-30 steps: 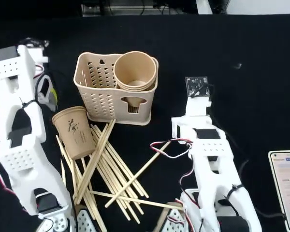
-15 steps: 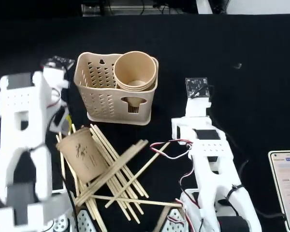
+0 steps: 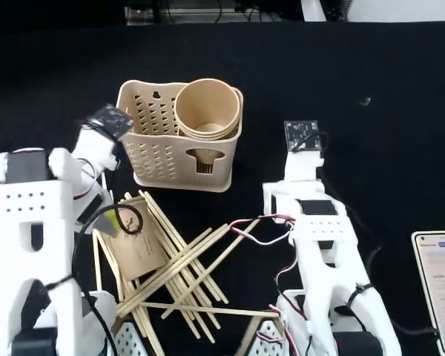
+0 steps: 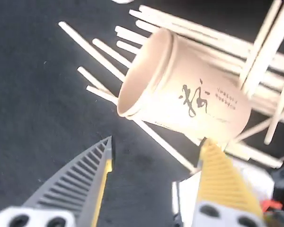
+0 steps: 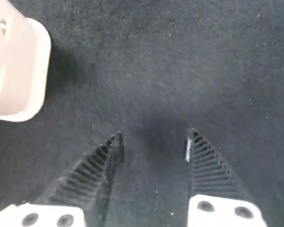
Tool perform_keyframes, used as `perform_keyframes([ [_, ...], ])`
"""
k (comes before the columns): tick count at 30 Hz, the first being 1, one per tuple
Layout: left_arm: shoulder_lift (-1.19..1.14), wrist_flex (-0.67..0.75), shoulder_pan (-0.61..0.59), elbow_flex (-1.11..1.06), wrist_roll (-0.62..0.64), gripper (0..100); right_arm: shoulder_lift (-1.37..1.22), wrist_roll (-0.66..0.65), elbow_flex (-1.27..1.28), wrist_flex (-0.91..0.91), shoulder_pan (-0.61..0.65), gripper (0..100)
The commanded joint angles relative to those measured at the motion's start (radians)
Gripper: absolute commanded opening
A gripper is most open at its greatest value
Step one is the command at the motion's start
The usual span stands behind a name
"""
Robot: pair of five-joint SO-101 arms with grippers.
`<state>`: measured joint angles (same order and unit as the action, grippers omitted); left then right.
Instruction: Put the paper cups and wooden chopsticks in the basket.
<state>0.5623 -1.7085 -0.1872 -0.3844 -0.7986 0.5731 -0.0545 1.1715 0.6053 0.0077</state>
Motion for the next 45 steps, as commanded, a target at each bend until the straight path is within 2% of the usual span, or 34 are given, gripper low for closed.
perform_keyframes([
  [1,-0.075,0.021,0.007,0.033,-0.106,30,0.042,-0.014,-0.002,-0.011,-0.014,20.9],
  [5,-0.167,0.044,0.010,0.045,-0.160,30,0.042,-0.014,-0.002,-0.009,-0.014,20.9],
  [14,-0.187,0.072,0.036,0.094,-0.226,30,0.042,-0.014,-0.002,-0.009,-0.015,20.9],
  [27,-0.180,0.235,0.054,-0.114,-0.221,30,0.042,-0.014,-0.004,-0.009,-0.015,20.8],
  [35,-0.173,0.183,0.062,-0.136,-0.218,30,0.042,-0.014,-0.005,-0.009,-0.015,20.8],
  [42,-0.173,0.161,0.065,-0.142,-0.218,14,0.042,-0.014,-0.005,-0.009,-0.017,20.8],
  [45,-0.173,0.129,0.065,-0.134,-0.218,14,0.042,-0.014,-0.007,-0.009,-0.018,20.8],
])
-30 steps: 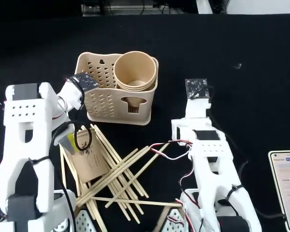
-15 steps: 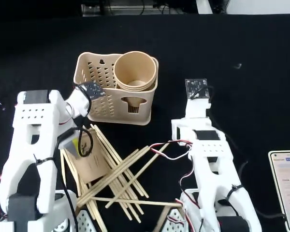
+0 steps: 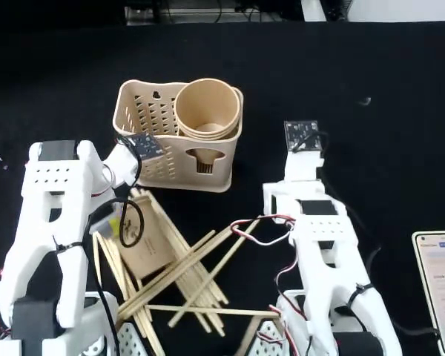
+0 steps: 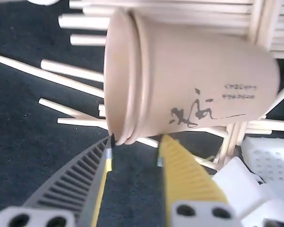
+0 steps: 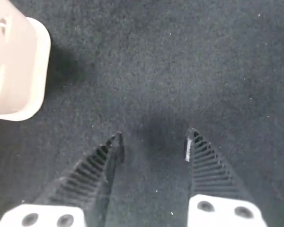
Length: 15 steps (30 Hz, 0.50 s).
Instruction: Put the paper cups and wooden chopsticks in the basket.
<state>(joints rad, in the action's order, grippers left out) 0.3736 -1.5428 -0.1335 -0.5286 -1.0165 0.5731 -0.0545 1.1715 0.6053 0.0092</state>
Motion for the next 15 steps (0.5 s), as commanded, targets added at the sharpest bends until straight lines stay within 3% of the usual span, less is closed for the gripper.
perform_keyframes([
  [1,0.015,-0.052,0.012,0.012,0.000,14,0.042,-0.014,-0.007,-0.009,-0.020,20.8],
  [6,0.101,-0.132,0.012,0.045,-0.003,12,0.044,-0.014,-0.007,-0.009,-0.020,20.8],
  [10,0.210,-0.101,-0.001,0.067,0.011,12,0.042,-0.014,-0.005,-0.009,-0.020,20.8],
  [15,0.256,0.080,-0.010,0.033,0.230,12,0.042,-0.014,-0.002,-0.009,-0.020,20.8],
])
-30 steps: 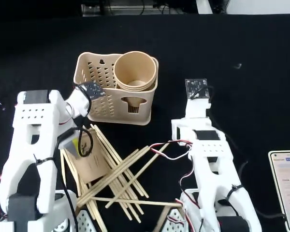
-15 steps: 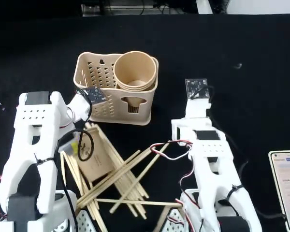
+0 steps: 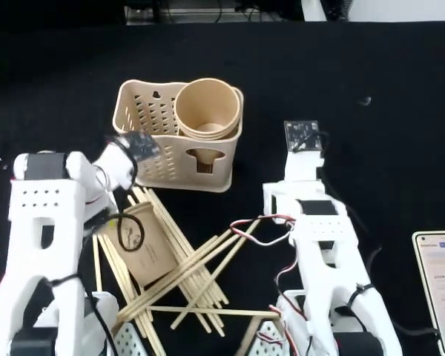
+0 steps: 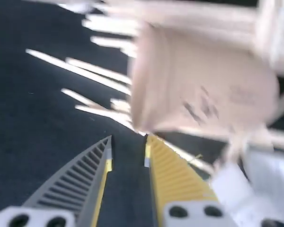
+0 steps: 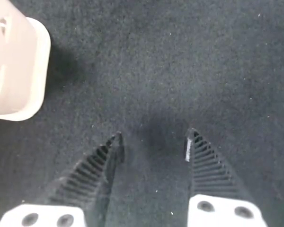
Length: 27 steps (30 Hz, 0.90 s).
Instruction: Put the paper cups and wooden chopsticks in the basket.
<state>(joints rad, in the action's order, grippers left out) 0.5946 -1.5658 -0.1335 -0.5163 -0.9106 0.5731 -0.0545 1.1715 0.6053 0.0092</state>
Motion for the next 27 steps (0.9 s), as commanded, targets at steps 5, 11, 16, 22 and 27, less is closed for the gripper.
perform_keyframes([
  [5,0.035,0.350,-0.073,-0.142,0.256,12,0.042,-0.014,-0.002,-0.008,-0.021,20.8],
  [11,0.049,0.514,-0.065,-0.354,0.327,12,0.042,-0.014,-0.002,-0.008,-0.018,20.8],
  [16,0.049,0.279,0.038,-0.289,0.328,12,0.042,-0.014,-0.004,-0.008,-0.018,20.8],
  [22,0.049,0.025,0.268,-0.091,0.374,12,0.045,-0.014,-0.004,-0.008,-0.021,20.8],
  [27,0.049,-0.133,0.443,0.018,0.385,12,0.047,-0.014,-0.002,-0.008,-0.023,20.8],
])
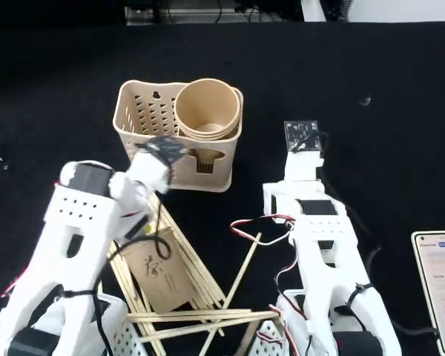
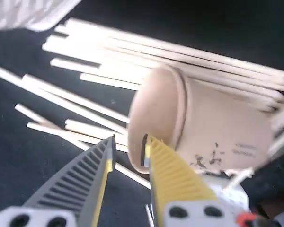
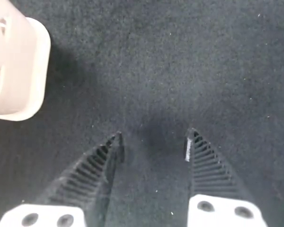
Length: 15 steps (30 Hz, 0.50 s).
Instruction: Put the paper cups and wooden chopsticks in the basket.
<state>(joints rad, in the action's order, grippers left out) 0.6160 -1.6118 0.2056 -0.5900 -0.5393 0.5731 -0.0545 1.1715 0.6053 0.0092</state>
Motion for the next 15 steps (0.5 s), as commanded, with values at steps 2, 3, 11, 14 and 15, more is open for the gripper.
perform_keyframes([
  [2,0.028,-0.135,0.174,0.094,0.014,12,0.047,-0.014,-0.002,-0.008,-0.023,20.8],
  [3,0.028,-0.147,0.205,0.093,0.015,12,0.047,-0.014,-0.002,-0.008,-0.023,20.8],
  [11,0.028,-0.147,0.344,0.025,0.018,12,0.047,-0.014,-0.004,-0.006,-0.023,20.8],
  [14,0.028,-0.149,0.400,-0.004,0.018,12,0.047,-0.014,-0.004,-0.006,-0.023,20.8],
  [15,0.028,-0.149,0.415,-0.013,0.018,12,0.047,-0.014,-0.004,-0.006,-0.023,20.8],
])
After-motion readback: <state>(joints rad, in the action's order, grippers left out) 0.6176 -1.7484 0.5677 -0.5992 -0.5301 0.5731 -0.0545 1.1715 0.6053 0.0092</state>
